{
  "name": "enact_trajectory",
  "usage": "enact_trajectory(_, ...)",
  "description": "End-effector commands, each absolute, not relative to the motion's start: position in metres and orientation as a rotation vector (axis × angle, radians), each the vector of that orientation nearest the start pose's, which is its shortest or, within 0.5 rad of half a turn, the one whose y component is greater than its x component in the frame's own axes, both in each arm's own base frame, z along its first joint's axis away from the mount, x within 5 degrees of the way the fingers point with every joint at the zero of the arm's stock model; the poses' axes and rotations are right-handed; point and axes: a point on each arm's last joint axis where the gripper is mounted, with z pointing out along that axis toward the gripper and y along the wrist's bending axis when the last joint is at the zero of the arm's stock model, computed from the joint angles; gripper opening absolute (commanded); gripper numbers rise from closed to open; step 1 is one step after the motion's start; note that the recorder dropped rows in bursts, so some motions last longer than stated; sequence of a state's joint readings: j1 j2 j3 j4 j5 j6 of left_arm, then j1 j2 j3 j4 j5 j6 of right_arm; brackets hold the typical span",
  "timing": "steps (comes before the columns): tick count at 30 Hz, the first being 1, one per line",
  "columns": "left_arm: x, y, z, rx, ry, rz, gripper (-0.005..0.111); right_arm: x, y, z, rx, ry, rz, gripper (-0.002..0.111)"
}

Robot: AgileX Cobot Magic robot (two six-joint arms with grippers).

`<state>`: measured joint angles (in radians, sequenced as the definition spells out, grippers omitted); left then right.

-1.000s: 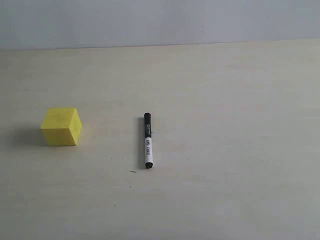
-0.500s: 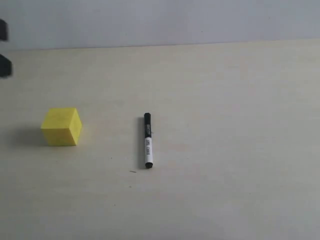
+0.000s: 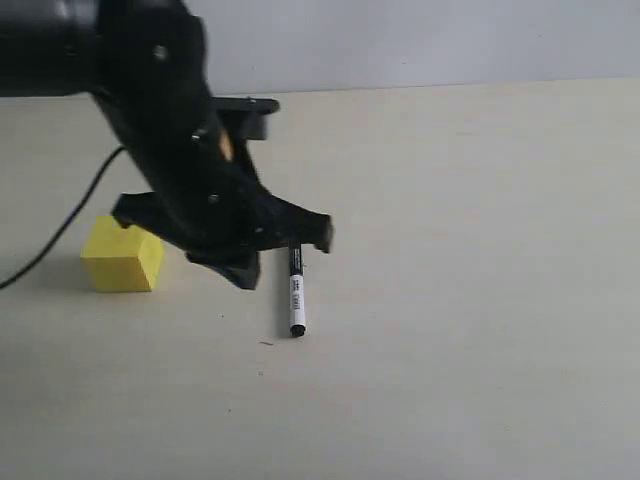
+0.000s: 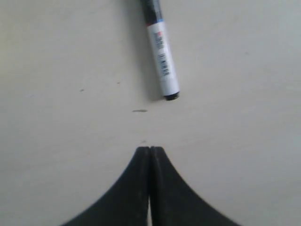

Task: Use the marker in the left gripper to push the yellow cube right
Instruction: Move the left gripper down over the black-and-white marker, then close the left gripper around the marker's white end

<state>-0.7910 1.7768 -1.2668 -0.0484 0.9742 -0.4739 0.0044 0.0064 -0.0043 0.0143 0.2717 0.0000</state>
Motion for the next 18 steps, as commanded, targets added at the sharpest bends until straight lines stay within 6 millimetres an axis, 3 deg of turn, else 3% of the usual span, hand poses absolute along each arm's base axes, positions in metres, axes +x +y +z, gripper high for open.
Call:
enact_trajectory(1,0.252,-0.286,0.203,0.450,2.998,-0.179,0.000,0.055,0.000,0.189,-0.001,1.751,0.002,0.000)
enact_trajectory(11,0.273,-0.309,0.162,0.464,3.047,-0.092,0.000,0.055,0.000,0.189,-0.001,1.751,0.002,0.000)
enact_trajectory(15,0.278,-0.308,0.156,0.452,3.041,-0.093,0.001,0.055,0.000,0.189,-0.001,1.751,0.002,0.000)
enact_trajectory(18,0.283,-0.303,0.156,0.426,3.047,-0.088,0.010,0.055,0.000,0.189,-0.001,1.751,0.002,0.000)
